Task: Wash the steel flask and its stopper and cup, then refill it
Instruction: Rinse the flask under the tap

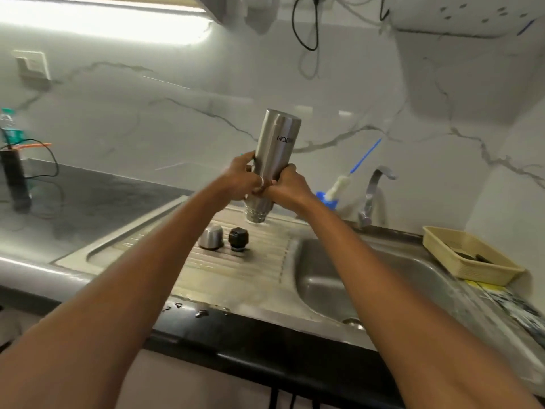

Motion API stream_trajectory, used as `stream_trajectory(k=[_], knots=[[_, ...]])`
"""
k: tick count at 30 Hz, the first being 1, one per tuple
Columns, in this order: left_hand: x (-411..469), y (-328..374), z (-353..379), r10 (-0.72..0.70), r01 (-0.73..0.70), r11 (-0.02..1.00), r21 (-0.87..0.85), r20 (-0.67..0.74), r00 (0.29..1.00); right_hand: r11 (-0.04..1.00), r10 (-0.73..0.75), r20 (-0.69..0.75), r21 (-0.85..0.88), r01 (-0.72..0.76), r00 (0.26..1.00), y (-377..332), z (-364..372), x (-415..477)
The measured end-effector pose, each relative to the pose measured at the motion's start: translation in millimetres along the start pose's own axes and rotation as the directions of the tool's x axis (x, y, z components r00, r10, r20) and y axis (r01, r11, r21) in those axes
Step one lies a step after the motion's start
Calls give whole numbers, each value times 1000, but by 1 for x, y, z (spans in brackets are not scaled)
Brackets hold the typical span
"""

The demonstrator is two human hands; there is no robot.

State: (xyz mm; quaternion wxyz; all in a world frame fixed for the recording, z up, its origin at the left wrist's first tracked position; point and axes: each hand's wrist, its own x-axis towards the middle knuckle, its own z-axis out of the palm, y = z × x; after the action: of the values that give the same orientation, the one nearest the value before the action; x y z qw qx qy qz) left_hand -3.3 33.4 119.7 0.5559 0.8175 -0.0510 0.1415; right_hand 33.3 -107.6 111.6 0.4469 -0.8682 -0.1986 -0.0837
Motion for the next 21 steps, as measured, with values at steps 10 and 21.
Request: stream_trajectory(k=[10, 21], knots=[[8, -78, -111, -131, 125, 991, -50, -139, 982, 995, -100, 147, 31, 96, 984, -34, 146, 79], [24, -146, -127, -160, 155, 987, -41, -145, 977, 987, -125, 179, -75, 140, 976, -1, 205, 109]])
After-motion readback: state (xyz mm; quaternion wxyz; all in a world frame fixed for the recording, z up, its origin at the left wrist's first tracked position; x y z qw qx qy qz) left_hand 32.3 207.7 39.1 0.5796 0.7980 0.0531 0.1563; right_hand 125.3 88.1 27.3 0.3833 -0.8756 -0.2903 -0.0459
